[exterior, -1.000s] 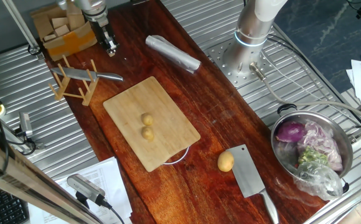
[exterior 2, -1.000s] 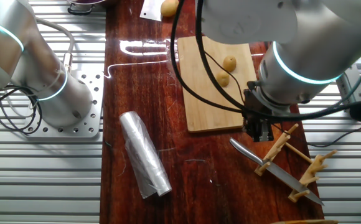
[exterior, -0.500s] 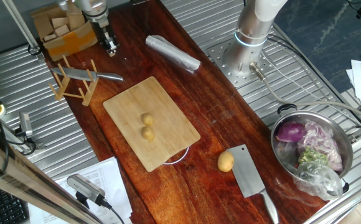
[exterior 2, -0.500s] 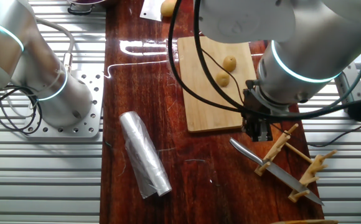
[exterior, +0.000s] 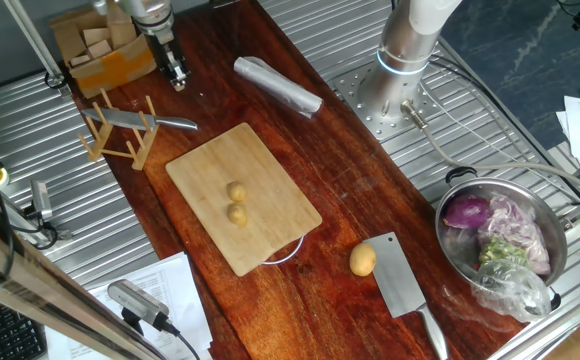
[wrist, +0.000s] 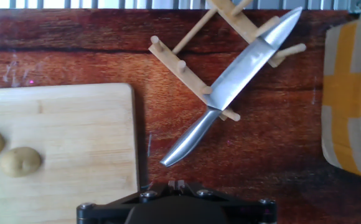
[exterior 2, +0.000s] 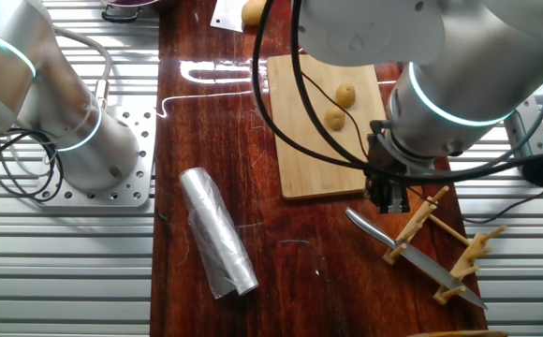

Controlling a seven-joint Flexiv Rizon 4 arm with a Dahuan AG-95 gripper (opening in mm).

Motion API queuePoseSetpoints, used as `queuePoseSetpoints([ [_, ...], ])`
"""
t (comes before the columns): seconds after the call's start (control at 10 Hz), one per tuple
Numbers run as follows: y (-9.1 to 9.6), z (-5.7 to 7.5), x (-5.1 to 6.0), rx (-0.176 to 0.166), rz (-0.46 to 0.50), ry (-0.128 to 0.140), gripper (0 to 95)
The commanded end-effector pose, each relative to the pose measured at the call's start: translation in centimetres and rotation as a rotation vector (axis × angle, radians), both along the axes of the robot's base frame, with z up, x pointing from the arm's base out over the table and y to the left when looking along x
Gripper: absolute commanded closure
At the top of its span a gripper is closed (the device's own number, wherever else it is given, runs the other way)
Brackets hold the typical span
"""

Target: Chop the potatoes

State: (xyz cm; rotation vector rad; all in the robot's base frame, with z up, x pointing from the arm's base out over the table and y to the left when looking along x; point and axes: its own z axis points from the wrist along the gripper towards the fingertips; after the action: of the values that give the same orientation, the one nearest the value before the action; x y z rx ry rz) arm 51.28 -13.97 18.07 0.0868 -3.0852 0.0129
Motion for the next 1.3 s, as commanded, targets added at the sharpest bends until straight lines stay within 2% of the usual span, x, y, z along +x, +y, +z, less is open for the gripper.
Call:
queuePoseSetpoints([
  [0.1, 0.0, 0.0, 0.1, 0.004, -0.030, -0.012, 95.0],
  [0.3, 0.0, 0.0, 0.1, -0.007, -0.081, -0.009, 95.0],
  [0.4, 0.0, 0.0, 0.1, -0.001, -0.092, -0.016, 95.0],
  [0.8, 0.0, 0.0, 0.1, 0.010, -0.059, -0.016, 95.0],
  [1.0, -0.5, 0.1, 0.3, 0.015, -0.004, -0.020, 95.0],
  [1.1, -1.8, 0.2, 0.7, 0.015, 0.022, -0.018, 76.0],
  [1.3, -3.6, 0.3, 1.2, 0.018, 0.054, -0.011, 76.0],
])
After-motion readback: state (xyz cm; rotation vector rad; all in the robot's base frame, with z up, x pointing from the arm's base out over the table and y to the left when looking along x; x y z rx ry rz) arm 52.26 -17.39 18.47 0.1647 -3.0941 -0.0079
